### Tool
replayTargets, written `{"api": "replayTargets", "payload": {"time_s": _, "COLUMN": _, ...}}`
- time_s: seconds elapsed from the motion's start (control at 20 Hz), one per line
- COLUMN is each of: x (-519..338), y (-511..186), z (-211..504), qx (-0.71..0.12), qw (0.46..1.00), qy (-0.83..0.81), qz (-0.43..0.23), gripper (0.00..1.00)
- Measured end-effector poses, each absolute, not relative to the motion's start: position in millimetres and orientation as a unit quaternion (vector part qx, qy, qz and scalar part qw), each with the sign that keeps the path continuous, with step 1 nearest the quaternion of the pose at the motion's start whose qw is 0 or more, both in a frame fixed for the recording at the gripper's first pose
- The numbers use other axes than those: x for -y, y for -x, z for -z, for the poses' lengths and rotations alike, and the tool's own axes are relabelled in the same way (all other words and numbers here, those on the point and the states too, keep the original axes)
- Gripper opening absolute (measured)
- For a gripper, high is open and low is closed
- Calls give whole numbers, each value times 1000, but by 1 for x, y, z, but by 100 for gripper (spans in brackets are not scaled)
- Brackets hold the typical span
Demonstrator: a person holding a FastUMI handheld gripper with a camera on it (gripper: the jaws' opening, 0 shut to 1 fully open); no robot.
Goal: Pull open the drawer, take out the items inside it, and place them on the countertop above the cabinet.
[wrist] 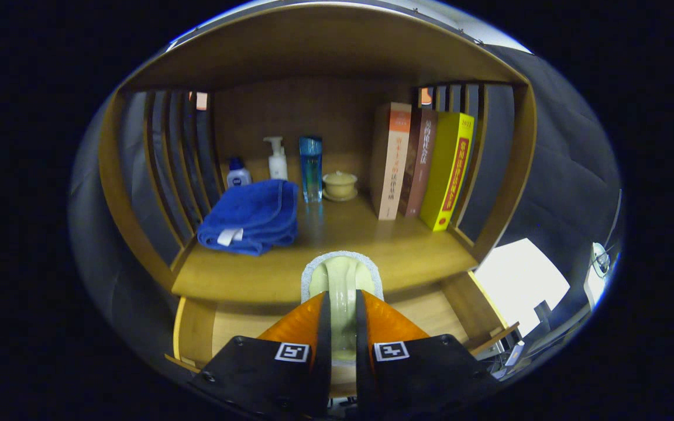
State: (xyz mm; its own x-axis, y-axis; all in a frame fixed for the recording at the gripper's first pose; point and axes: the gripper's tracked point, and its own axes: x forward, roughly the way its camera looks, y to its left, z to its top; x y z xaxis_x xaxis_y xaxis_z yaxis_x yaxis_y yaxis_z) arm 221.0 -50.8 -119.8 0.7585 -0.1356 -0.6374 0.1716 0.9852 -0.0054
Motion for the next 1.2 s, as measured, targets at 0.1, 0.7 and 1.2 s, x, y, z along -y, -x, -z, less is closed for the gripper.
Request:
{"api": "replayTargets", "payload": {"time_s": 0.1, "x": 63, "y": -247, "z": 118, "qx": -332, "qw": 940, "qy": -8, "qz": 84, "gripper": 27}}
{"api": "replayTargets", "payload": {"time_s": 0.7, "x": 43, "y": -329, "z": 204, "qx": -373, "qw": 925, "qy": -64, "qz": 28, "gripper": 27}}
{"api": "replayTargets", "payload": {"time_s": 1.2, "x": 31, "y": -340, "z": 215, "qx": -363, "qw": 929, "qy": -70, "qz": 7, "gripper": 42}}
